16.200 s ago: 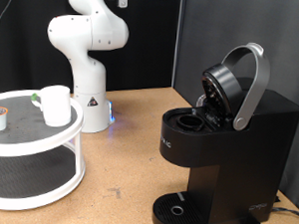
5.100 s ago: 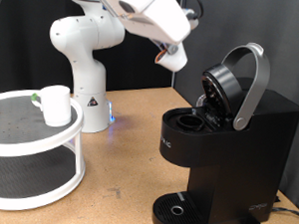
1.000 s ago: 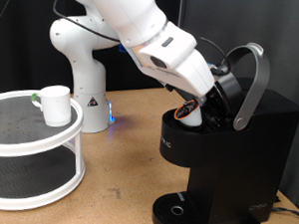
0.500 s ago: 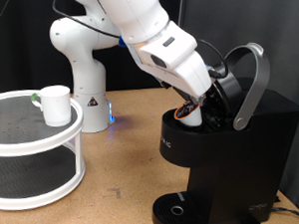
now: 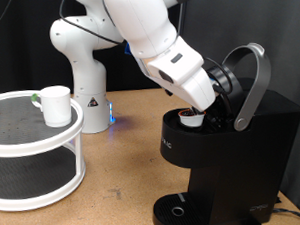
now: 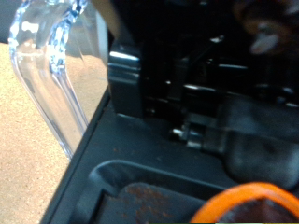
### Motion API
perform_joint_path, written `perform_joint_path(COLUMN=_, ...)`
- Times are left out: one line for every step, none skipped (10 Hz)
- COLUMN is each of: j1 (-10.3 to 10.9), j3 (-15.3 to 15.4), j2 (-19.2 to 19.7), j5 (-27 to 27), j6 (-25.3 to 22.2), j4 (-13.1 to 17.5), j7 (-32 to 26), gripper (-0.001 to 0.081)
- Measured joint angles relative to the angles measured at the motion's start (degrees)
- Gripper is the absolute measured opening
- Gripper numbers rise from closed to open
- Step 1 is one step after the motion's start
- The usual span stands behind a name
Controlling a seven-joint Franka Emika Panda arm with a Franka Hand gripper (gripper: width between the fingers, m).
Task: Make a cup of coffee with the keurig machine
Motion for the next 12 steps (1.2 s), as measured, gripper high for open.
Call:
perform_joint_path(j1=0.07, j3=0.33, j2=0.27, j5=0.13, j6=0.19, j4=-0.36, j7=0.00, gripper=0.0800)
perform_joint_path(j1=0.07, j3=0.73, j2=0.53, j5=0.35, j6=0.71, j4=-0.73, j7=0.00, gripper=0.0800)
perform_joint_path(j1=0.07, j3=0.94, j2=0.73, j5=0.61, j6=1.27, j4=-0.99, j7=0.00, gripper=0.0800)
perform_joint_path(j1=0.07, j3=1.01, j2=0.75, j5=1.17, j6=1.56, j4=-1.18, j7=-0.10, gripper=0.0800)
perform_joint_path(j1=0.07, j3=1.01, j2=0.75, j5=1.86, j6=1.63, j4=-1.31, j7=-0.34, gripper=0.0800)
perform_joint_path(j1=0.04, j3=0.98, j2=0.75, j5=2.66, j6=1.63, j4=-1.39, j7=-0.81, gripper=0.0800)
perform_joint_path(j1=0.00, j3=0.83, j2=0.73, j5=3.39, j6=1.52, j4=-1.43, j7=-1.45, gripper=0.0800)
perform_joint_path(j1=-0.08, j3=0.60, j2=0.65, j5=4.00, j6=1.21, j4=-1.43, j7=-2.08, gripper=0.0800)
perform_joint_path(j1=-0.31, j3=0.44, j2=0.36, j5=4.51, j6=1.09, j4=-1.42, j7=-2.62, gripper=0.0800)
perform_joint_path(j1=-0.53, j3=0.27, j2=-0.31, j5=5.03, j6=1.38, j4=-1.42, j7=-3.00, gripper=0.0800)
perform_joint_path(j1=-0.78, j3=0.06, j2=-1.08, j5=5.75, j6=2.74, j4=-1.55, j7=-3.09, gripper=0.0800)
perform_joint_path(j1=-1.18, j3=-0.22, j2=-1.90, j5=6.51, j6=5.01, j4=-1.81, j7=-3.06, gripper=0.0800)
